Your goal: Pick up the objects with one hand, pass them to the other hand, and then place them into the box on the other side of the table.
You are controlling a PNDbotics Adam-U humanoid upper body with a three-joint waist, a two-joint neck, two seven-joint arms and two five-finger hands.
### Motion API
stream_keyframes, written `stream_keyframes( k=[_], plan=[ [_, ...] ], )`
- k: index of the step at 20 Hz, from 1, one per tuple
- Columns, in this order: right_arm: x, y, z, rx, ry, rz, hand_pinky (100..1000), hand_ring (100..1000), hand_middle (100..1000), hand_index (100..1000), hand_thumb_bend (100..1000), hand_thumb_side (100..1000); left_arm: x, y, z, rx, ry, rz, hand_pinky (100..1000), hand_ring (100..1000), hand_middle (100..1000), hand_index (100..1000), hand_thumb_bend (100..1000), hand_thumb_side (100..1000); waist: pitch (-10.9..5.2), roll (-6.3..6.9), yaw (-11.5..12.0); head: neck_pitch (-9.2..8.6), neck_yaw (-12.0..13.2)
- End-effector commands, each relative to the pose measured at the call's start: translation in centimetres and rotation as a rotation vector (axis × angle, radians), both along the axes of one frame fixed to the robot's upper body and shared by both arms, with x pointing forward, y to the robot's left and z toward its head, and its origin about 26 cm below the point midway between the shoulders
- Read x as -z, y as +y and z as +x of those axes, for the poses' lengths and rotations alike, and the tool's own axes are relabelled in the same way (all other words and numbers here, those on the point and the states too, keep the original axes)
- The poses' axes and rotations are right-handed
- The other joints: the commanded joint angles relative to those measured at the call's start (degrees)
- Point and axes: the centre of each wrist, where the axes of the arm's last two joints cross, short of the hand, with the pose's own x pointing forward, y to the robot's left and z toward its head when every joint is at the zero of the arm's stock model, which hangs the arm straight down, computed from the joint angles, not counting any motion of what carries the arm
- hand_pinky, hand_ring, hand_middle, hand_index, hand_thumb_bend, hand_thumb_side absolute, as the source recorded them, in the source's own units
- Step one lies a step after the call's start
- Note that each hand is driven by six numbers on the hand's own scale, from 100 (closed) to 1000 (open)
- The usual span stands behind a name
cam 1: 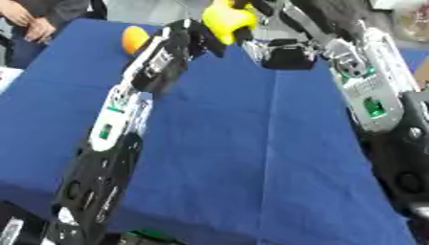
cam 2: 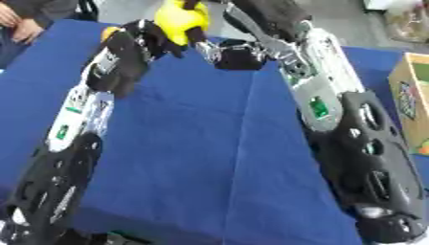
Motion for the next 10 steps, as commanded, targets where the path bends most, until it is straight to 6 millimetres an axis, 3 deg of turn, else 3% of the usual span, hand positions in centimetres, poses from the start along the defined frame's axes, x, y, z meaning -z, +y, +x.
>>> stream_keyframes(
  k=[1, 6, 10],
  plan=[
    [-1.9, -2.9, 0.3, 0.094, -0.056, 0.057, 924, 794, 721, 472, 100, 142, -1.1, 1.5, -0.3, -0.078, -0.034, 0.001, 840, 604, 602, 663, 490, 628, -1.24, 0.2, -0.1, -0.11, -0.6],
    [-1.8, -8.1, 1.4, 0.298, -0.043, 0.177, 906, 783, 715, 474, 100, 137, -1.0, 2.7, -0.9, -0.171, -0.029, 0.0, 826, 588, 581, 644, 522, 624, -1.19, 0.25, -0.3, -0.11, -2.6],
    [-1.2, -12.3, 2.3, 0.493, -0.023, 0.319, 884, 766, 706, 482, 100, 127, -0.8, 3.3, -1.4, -0.207, -0.033, 0.018, 822, 583, 575, 634, 527, 624, -1.14, 0.35, -0.5, -0.11, -5.8]
  ],
)
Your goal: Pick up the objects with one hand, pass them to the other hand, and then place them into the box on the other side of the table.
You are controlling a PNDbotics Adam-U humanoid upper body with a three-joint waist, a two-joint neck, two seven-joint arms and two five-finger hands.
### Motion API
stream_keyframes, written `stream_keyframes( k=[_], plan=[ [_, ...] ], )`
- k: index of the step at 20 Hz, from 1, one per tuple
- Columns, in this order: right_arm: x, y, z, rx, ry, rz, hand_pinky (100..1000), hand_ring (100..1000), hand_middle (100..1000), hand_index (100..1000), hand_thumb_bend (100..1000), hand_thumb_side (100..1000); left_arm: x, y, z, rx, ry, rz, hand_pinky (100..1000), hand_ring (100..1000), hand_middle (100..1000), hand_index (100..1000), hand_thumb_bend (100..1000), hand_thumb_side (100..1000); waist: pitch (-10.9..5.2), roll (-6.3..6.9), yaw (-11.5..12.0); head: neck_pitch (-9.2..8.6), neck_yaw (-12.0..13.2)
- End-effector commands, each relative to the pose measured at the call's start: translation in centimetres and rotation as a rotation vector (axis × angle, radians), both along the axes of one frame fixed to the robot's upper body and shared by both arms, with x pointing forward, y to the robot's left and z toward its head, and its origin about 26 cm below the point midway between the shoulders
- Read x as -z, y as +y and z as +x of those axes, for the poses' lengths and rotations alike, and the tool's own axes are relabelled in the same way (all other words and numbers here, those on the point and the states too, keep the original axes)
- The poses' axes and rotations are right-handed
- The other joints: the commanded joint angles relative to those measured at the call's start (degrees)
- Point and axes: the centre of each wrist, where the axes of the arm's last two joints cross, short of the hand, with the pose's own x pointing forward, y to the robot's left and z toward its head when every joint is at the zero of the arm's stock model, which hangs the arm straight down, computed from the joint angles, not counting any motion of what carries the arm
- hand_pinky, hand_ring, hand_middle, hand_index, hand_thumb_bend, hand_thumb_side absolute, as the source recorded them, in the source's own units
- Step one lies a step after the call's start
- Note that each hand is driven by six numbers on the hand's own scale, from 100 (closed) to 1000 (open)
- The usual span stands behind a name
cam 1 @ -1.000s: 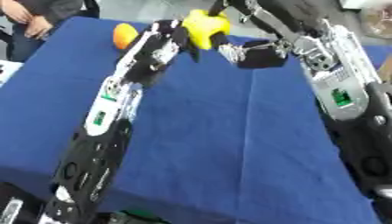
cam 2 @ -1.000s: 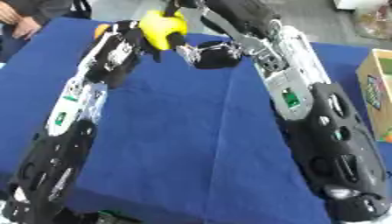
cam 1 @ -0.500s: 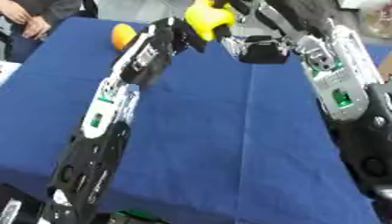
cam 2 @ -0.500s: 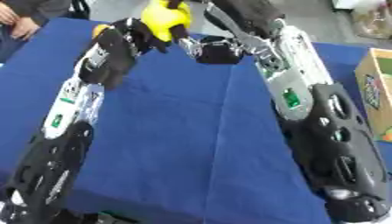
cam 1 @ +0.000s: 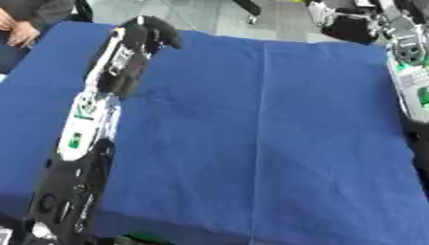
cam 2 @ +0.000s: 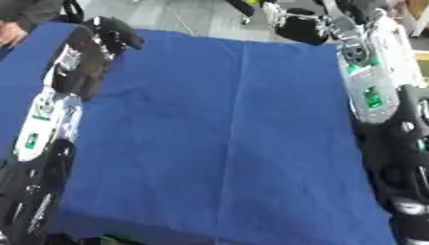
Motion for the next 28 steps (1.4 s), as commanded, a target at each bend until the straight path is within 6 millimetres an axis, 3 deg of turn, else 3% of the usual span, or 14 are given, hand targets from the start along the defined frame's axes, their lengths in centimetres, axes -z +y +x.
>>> stream_keyframes(
  k=[1, 7, 15, 16, 17, 28],
  plan=[
    [-1.2, -3.4, 0.4, 0.161, -0.035, 0.1, 881, 765, 706, 485, 100, 126, -1.2, 0.8, -0.5, -0.033, -0.044, 0.028, 822, 583, 574, 633, 526, 625, -1.13, 0.37, -0.1, -0.11, -2.7],
    [-0.2, -8.3, 2.2, 0.457, 0.022, 0.265, 853, 746, 699, 495, 124, 109, -0.9, 1.2, -1.3, -0.051, -0.04, 0.046, 821, 580, 570, 626, 526, 629, -1.04, 0.45, 0.1, -0.76, -7.2],
    [1.7, -14.3, 4.5, 0.843, 0.149, 0.578, 802, 709, 677, 517, 153, 100, -0.2, 1.4, -1.9, -0.063, -0.022, 0.053, 820, 578, 567, 618, 530, 633, -0.96, 0.52, 0.6, -0.16, -10.1],
    [1.9, -14.9, 4.8, 0.876, 0.163, 0.617, 799, 708, 676, 518, 116, 100, -0.2, 1.4, -1.9, -0.064, -0.021, 0.053, 820, 578, 567, 618, 531, 633, -0.92, 0.51, 0.7, -0.13, -10.7],
    [2.0, -15.4, 4.9, 0.903, 0.174, 0.65, 798, 707, 676, 522, 155, 100, -0.2, 1.4, -2.0, -0.064, -0.021, 0.054, 820, 577, 566, 617, 531, 633, -0.9, 0.5, 0.8, -0.12, -11.2],
    [6.4, -19.1, 6.6, 1.178, 0.315, 0.806, 789, 704, 677, 550, 180, 100, -0.1, 1.4, -2.0, -0.062, -0.017, 0.06, 819, 577, 564, 613, 536, 634, -0.54, 0.16, 1.6, -0.11, -16.1]
  ],
)
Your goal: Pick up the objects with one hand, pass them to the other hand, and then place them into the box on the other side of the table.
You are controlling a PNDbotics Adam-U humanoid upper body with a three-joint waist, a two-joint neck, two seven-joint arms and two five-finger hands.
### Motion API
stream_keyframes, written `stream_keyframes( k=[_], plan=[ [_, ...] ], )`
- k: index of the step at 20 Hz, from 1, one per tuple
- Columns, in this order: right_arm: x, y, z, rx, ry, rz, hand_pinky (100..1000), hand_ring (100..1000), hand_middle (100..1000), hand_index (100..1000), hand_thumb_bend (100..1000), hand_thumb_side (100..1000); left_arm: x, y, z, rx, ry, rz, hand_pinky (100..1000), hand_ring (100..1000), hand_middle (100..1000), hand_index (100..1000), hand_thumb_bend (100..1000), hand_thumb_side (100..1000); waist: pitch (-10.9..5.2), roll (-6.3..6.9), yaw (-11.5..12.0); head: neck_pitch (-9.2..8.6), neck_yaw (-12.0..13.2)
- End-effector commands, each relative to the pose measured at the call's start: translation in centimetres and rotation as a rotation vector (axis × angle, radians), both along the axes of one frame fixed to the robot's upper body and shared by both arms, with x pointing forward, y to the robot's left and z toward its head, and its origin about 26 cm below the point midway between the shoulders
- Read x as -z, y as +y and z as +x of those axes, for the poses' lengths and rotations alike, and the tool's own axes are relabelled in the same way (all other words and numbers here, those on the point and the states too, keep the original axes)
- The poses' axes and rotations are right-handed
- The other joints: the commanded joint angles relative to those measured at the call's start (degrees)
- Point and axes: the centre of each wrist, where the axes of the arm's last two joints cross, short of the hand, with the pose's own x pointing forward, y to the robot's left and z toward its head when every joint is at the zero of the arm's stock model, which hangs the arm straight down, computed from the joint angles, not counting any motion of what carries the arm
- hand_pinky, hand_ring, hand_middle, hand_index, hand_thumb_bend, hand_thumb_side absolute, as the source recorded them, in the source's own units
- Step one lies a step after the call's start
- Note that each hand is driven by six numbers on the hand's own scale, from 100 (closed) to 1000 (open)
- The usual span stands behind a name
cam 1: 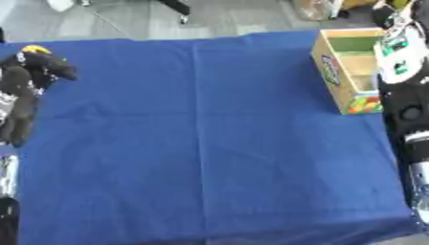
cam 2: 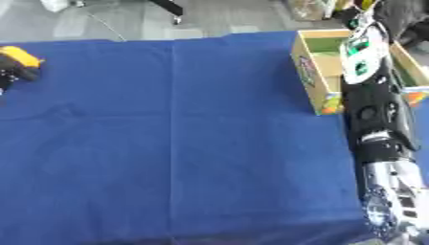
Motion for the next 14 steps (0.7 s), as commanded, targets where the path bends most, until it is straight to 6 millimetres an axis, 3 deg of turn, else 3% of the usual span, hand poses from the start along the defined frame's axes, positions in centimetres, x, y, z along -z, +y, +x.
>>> stream_keyframes(
  k=[1, 2, 6, 8, 9, 10, 11, 14],
  plan=[
    [-0.6, -1.8, 0.1, 0.075, 0.001, 0.021, 792, 711, 686, 572, 196, 100, -0.9, 0.4, -0.2, -0.009, -0.031, 0.018, 819, 577, 564, 613, 536, 636, -0.58, 0.12, 0.1, -0.11, -0.8],
    [-0.1, -2.0, 0.2, 0.087, 0.017, 0.03, 792, 712, 687, 579, 198, 100, -0.9, 0.4, -0.2, -0.01, -0.029, 0.019, 819, 577, 564, 613, 536, 636, -0.56, 0.09, 0.2, -0.11, -0.8],
    [2.0, -2.8, 0.2, 0.127, 0.097, 0.078, 804, 738, 729, 761, 267, 144, -0.9, 0.3, -0.2, -0.009, -0.029, 0.021, 818, 577, 564, 613, 537, 636, -0.49, -0.09, 0.4, -0.11, -0.6],
    [3.0, -3.1, 0.2, 0.128, 0.135, 0.09, 814, 754, 755, 822, 343, 222, -0.9, 0.4, -0.2, -0.011, -0.029, 0.021, 818, 577, 564, 612, 540, 635, -0.5, -0.15, 0.5, -0.11, -0.6],
    [3.5, -3.2, 0.1, 0.128, 0.15, 0.095, 822, 769, 780, 879, 461, 322, -0.9, 0.4, -0.2, -0.012, -0.028, 0.021, 818, 577, 564, 612, 541, 636, -0.51, -0.16, 0.5, -0.11, -0.5],
    [3.9, -3.4, 0.1, 0.128, 0.163, 0.1, 823, 770, 783, 884, 472, 332, -0.9, 0.4, -0.2, -0.013, -0.027, 0.021, 818, 577, 564, 612, 541, 636, -0.52, -0.16, 0.5, -0.11, -0.5],
    [4.2, -3.5, 0.0, 0.129, 0.17, 0.1, 831, 783, 808, 927, 552, 401, -0.9, 0.4, -0.2, -0.014, -0.026, 0.022, 818, 577, 563, 612, 541, 636, -0.53, -0.15, 0.5, -0.11, -0.5],
    [4.5, -3.7, -0.1, 0.134, 0.158, 0.088, 831, 784, 811, 940, 574, 432, -0.8, 0.5, -0.2, -0.017, -0.026, 0.022, 817, 577, 563, 611, 542, 636, -0.58, -0.1, 0.5, -0.11, -0.3]
  ],
)
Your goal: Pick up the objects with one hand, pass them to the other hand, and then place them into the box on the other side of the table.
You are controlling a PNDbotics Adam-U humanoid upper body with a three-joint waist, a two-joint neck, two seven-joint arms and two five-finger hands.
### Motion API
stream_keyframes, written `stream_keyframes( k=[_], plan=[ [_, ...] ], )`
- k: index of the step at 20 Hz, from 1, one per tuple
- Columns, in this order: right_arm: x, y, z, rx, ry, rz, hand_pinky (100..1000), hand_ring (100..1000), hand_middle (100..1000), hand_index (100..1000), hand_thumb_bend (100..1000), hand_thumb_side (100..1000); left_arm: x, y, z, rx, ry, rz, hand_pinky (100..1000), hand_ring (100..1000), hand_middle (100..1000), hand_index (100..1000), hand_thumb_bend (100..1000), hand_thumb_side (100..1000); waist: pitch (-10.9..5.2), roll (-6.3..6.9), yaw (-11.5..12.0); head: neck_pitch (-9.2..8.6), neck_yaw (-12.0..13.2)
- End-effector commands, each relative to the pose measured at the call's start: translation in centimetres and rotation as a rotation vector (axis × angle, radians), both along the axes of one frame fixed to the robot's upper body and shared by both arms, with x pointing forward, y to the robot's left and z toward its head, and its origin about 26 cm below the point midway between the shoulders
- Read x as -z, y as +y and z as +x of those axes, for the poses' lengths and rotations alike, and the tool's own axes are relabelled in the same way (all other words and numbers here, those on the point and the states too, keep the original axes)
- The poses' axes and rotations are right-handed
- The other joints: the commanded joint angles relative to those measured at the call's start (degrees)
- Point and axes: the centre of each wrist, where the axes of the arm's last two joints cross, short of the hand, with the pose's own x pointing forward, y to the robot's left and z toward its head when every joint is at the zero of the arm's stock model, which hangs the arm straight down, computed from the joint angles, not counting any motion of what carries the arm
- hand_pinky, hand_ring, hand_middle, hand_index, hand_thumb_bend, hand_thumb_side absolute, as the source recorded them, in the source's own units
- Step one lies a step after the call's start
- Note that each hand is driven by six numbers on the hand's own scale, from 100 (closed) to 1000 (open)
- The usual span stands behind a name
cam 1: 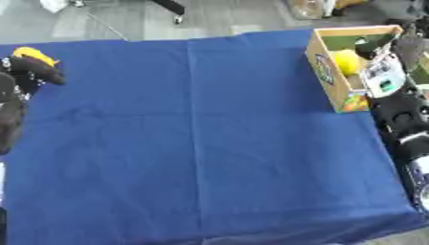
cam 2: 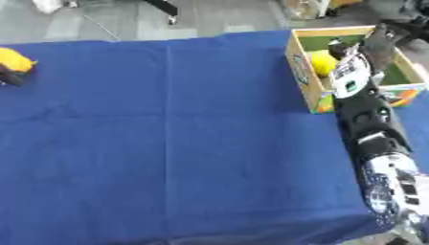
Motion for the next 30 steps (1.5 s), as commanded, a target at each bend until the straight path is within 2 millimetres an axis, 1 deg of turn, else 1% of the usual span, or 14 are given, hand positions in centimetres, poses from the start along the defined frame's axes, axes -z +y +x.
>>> stream_keyframes(
  k=[1, 3, 5, 9, 12, 14, 16, 17, 19, 23, 25, 27, 30],
  plan=[
    [-1.8, -1.5, -0.1, 0.03, -0.058, -0.04, 830, 783, 808, 938, 565, 434, -0.9, 0.3, -0.1, -0.009, -0.03, 0.015, 817, 576, 563, 611, 541, 637, -0.6, -0.06, -0.1, -0.11, 0.3],
    [-2.5, -1.3, 0.0, 0.021, -0.095, -0.06, 828, 779, 802, 934, 548, 425, -0.9, 0.3, -0.1, -0.011, -0.028, 0.014, 817, 576, 563, 611, 542, 636, -0.64, -0.04, -0.1, -0.11, 0.6],
    [-3.8, -1.0, 0.0, 0.001, -0.148, -0.095, 824, 773, 793, 927, 528, 414, -0.9, 0.4, -0.1, -0.014, -0.027, 0.013, 817, 576, 563, 611, 542, 636, -0.69, 0.0, -0.2, -0.11, 1.0],
    [-8.2, 0.5, -0.4, -0.079, -0.289, -0.213, 823, 768, 783, 921, 478, 387, -0.9, 0.4, -0.1, -0.022, -0.031, 0.011, 816, 576, 563, 610, 545, 632, -0.85, 0.18, -0.1, -0.11, 2.3],
    [-11.7, 2.6, -1.2, -0.192, -0.4, -0.318, 828, 769, 780, 923, 452, 397, -1.0, 0.6, -0.2, -0.033, -0.034, 0.01, 815, 576, 562, 610, 547, 630, -0.92, 0.26, 0.2, -0.11, 2.8],
    [-13.3, 4.2, -2.0, -0.288, -0.451, -0.377, 835, 772, 781, 925, 446, 403, -1.0, 0.7, -0.2, -0.041, -0.035, 0.009, 815, 576, 562, 609, 547, 629, -0.94, 0.26, 0.3, -0.11, 3.4],
    [-14.3, 5.8, -2.7, -0.394, -0.49, -0.409, 839, 774, 782, 926, 438, 409, -1.0, 0.8, -0.2, -0.048, -0.036, 0.009, 815, 576, 563, 609, 548, 627, -0.98, 0.29, 0.5, -0.11, 4.3],
    [-14.6, 6.4, -3.0, -0.437, -0.508, -0.414, 839, 774, 782, 926, 438, 409, -1.0, 0.8, -0.2, -0.051, -0.036, 0.009, 815, 576, 563, 609, 548, 627, -1.0, 0.32, 0.5, -0.11, 4.7],
    [-15.1, 7.9, -3.8, -0.533, -0.551, -0.422, 840, 773, 780, 927, 421, 412, -1.0, 0.9, -0.2, -0.056, -0.037, 0.012, 814, 577, 564, 609, 555, 624, -1.09, 0.45, 0.7, -0.11, 6.5],
    [-15.3, 10.8, -5.0, -0.732, -0.595, -0.445, 847, 777, 782, 929, 388, 410, -1.1, 1.2, -0.2, -0.083, -0.043, 0.017, 811, 579, 565, 610, 563, 619, -1.3, 0.79, 0.9, -0.11, 11.5],
    [-15.1, 12.1, -5.5, -0.839, -0.6, -0.464, 852, 779, 784, 929, 375, 403, -1.2, 1.3, -0.2, -0.099, -0.048, 0.024, 811, 575, 567, 613, 565, 618, -1.37, 1.04, 1.0, -0.11, 14.1],
    [-14.7, 13.2, -5.8, -0.937, -0.594, -0.476, 853, 780, 785, 930, 351, 393, -1.4, 1.5, -0.2, -0.116, -0.055, 0.03, 809, 549, 568, 616, 568, 616, -1.43, 1.3, 1.0, -0.11, 16.7],
    [-13.9, 14.7, -6.1, -1.08, -0.564, -0.495, 855, 781, 786, 931, 331, 386, -1.6, 1.9, -0.2, -0.148, -0.067, 0.04, 809, 532, 570, 619, 569, 614, -1.41, 1.62, 1.1, -0.11, 20.1]
  ],
)
